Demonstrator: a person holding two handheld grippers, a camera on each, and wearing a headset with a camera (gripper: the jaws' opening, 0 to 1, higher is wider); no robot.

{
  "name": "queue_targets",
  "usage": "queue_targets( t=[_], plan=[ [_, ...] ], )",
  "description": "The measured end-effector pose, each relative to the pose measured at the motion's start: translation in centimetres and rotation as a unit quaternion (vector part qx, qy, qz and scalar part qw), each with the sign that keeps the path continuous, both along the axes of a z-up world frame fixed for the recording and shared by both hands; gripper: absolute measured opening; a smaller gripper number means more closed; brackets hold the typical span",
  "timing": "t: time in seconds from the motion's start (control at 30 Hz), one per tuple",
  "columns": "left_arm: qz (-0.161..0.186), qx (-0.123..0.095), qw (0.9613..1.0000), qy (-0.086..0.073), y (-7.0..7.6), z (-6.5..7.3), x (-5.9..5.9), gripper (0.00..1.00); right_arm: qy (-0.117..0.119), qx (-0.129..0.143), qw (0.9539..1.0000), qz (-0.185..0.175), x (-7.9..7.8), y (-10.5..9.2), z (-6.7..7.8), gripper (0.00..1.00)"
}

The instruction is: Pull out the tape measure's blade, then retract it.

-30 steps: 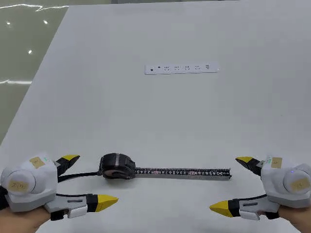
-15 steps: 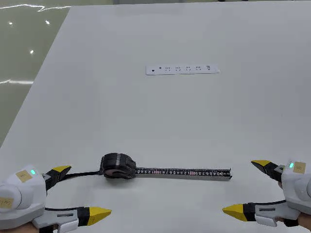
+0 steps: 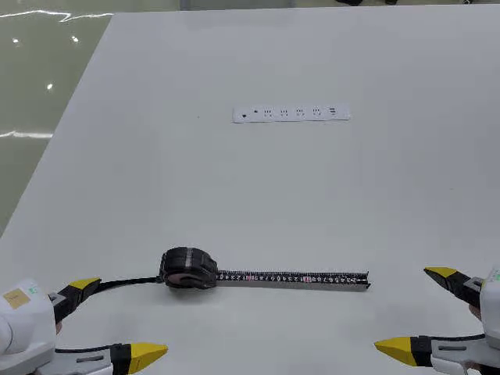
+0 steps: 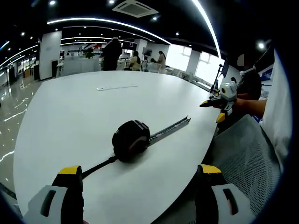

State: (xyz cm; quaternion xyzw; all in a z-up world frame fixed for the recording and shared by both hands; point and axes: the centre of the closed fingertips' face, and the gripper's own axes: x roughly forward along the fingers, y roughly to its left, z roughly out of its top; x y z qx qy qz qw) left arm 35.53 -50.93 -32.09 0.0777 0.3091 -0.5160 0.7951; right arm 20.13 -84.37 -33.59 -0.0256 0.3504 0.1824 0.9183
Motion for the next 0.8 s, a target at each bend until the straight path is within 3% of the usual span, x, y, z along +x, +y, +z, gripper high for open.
queue_targets(
  t=[0.8],
  plan=[
    [0.001,0.0,1.0,-0.002,-0.01,-0.08,0.07,0.98,0.004,0.0,1.0,0.0,-0.1,-0.06,-0.08,0.94]
  ],
)
